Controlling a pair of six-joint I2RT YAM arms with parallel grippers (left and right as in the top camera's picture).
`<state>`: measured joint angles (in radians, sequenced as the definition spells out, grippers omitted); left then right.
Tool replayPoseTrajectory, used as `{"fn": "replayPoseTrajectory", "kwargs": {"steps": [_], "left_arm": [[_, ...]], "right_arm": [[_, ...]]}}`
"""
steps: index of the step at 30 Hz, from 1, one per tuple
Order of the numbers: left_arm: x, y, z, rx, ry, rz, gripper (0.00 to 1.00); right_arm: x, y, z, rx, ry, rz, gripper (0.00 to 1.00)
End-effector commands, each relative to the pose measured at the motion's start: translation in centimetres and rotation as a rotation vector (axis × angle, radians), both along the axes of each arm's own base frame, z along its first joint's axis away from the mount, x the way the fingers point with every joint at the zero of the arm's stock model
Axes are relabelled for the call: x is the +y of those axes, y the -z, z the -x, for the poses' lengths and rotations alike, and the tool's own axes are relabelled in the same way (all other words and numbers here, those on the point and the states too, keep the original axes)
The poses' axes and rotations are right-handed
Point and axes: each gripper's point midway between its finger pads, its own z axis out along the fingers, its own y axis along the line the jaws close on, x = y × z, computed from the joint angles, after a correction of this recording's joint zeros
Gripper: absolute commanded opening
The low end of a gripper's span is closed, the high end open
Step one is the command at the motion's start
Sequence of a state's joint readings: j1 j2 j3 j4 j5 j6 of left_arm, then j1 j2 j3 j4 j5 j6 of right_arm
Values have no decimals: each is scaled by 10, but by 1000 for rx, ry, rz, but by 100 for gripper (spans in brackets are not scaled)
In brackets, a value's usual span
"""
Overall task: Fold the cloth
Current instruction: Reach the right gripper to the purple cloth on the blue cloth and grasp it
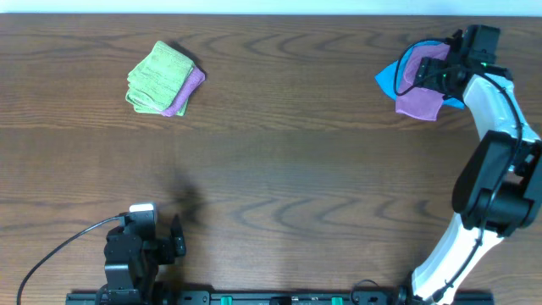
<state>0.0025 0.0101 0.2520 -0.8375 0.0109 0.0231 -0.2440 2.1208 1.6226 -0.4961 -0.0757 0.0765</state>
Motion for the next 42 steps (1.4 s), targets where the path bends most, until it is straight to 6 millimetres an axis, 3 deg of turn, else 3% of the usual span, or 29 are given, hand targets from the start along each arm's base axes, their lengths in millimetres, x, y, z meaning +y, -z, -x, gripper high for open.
{"fn": "replayPoseTrajectory", "kwargs": {"steps": [1, 7, 14, 17, 20, 24, 27, 29, 32, 38, 42], "left_arm": [[3, 19, 9, 70, -6, -20, 95], [3, 19, 9, 70, -6, -20, 96], [3, 19, 9, 70, -6, -20, 95], [3, 20, 9, 70, -6, -20, 96], [3, 19, 9, 70, -6, -20, 95], [3, 19, 9, 70, -6, -20, 95], [3, 19, 9, 70, -6, -20, 95], [3, 19, 9, 70, -6, -20, 96], [3, 19, 9, 70, -6, -20, 95], [3, 19, 9, 70, -6, -20, 95], [3, 19, 9, 70, -6, -20, 95]], "right_arm": [[-1, 4, -6, -11, 26, -40, 81], [3, 14, -13, -26, 23, -75, 73], [4, 16, -15, -33, 19, -79, 46], [4, 17, -15, -31, 18, -79, 47], [5, 21, -14, -22, 19, -82, 62], [5, 31, -13, -2, 20, -87, 60], [5, 37, -12, 9, 26, -93, 38], [7, 36, -13, 4, 20, -102, 5], [15, 19, -19, -37, -11, -134, 1], [35, -46, -26, -156, -82, -125, 1], [59, -91, -16, -199, -169, -82, 1]]}}
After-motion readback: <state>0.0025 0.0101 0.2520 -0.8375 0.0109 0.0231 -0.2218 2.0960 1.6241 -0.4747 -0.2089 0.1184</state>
